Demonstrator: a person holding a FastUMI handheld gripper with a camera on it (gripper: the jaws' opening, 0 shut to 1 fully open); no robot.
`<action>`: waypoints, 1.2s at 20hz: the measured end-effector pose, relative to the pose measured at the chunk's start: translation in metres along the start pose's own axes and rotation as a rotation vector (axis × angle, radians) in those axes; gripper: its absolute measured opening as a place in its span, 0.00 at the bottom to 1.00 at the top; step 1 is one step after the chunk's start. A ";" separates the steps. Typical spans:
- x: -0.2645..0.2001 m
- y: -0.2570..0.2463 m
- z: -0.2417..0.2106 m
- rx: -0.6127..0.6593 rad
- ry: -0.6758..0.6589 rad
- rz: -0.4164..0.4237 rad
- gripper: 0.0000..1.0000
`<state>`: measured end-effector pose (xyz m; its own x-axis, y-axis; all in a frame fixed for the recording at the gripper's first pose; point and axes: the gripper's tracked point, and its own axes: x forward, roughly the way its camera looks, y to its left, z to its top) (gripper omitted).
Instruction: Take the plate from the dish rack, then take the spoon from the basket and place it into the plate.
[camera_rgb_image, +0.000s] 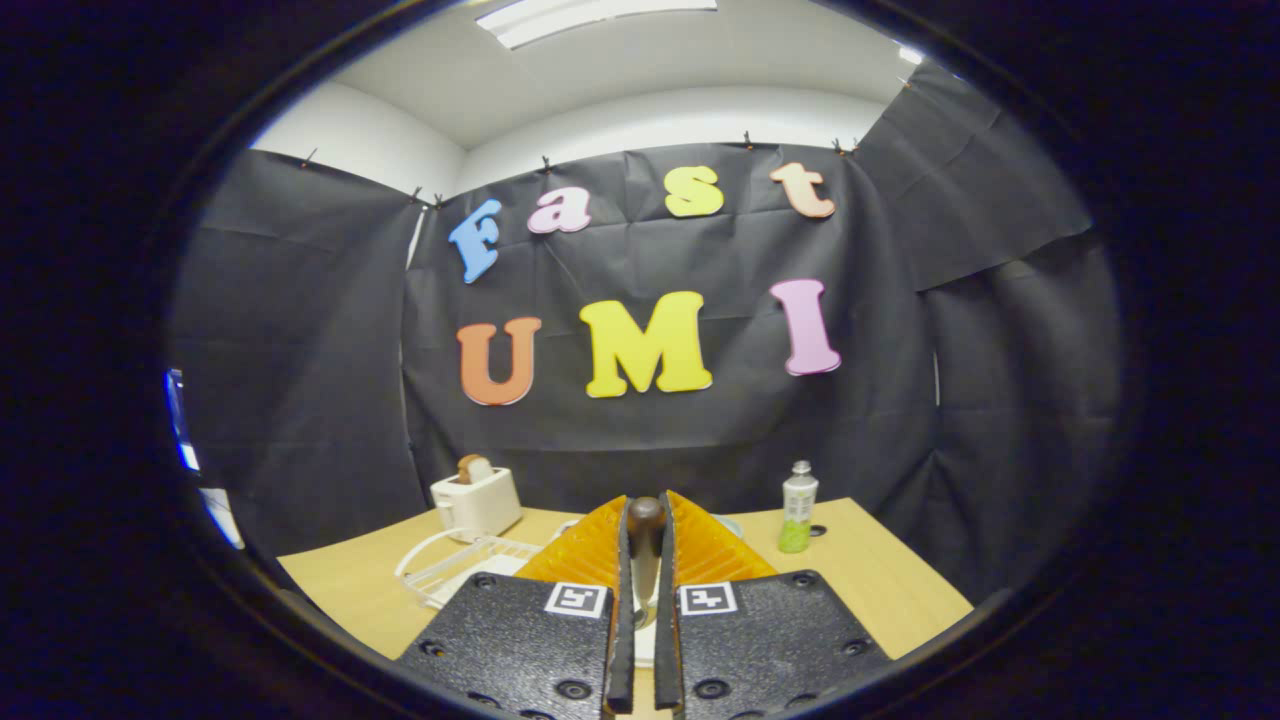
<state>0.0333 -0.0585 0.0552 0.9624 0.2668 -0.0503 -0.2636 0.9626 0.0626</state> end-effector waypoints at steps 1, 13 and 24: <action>0.000 0.015 -0.006 0.006 0.021 0.035 0.13; 0.018 0.114 -0.149 0.051 0.319 0.266 0.13; 0.025 0.113 -0.165 0.044 0.327 0.287 0.23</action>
<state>0.0172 0.0650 -0.1037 0.7773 0.5313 -0.3370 -0.5080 0.8460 0.1620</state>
